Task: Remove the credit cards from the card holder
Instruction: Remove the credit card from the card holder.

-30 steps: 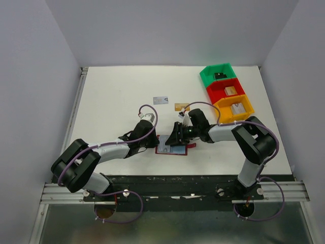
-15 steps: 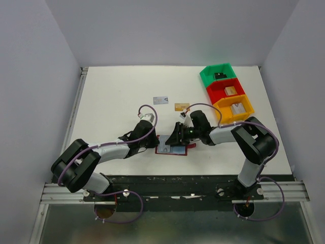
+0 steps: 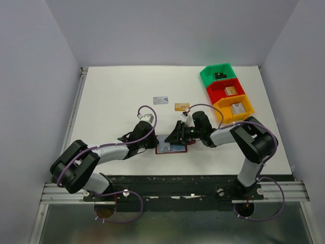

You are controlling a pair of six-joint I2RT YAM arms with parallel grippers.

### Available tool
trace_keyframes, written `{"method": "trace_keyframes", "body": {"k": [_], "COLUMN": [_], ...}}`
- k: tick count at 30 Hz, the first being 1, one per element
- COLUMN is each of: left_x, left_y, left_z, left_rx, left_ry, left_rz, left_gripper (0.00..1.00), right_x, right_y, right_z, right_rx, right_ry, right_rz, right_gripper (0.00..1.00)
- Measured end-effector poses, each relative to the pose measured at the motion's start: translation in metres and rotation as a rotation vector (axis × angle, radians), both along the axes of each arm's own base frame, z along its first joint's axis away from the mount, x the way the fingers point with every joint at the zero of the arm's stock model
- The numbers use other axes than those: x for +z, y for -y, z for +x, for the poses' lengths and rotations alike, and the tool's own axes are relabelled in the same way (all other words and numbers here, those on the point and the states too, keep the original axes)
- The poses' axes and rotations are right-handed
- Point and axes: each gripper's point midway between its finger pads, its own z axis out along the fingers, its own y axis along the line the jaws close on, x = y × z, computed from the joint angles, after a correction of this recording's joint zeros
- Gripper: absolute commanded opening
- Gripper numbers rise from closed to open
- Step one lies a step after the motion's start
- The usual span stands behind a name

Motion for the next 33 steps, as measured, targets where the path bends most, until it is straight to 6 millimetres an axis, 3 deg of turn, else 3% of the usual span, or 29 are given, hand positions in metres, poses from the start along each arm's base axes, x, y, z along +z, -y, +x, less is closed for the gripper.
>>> {"method": "trace_keyframes", "body": {"k": [20, 33], "left_x": [0.001, -0.001], "left_y": [-0.004, 0.0], "left_z": [0.001, -0.007], "left_rx": [0.009, -0.01], "left_ry": [0.025, 0.018], "left_rz": [0.005, -0.001], "left_gripper": [0.0, 0.0], "right_x": [-0.006, 0.009], "right_y": [-0.007, -0.007], "right_z": [-0.002, 0.008], "right_rx": [0.011, -0.033], "right_ry": [-0.082, -0.048], "right_rz": [0.061, 0.137], "right_gripper": [0.55, 0.51]}}
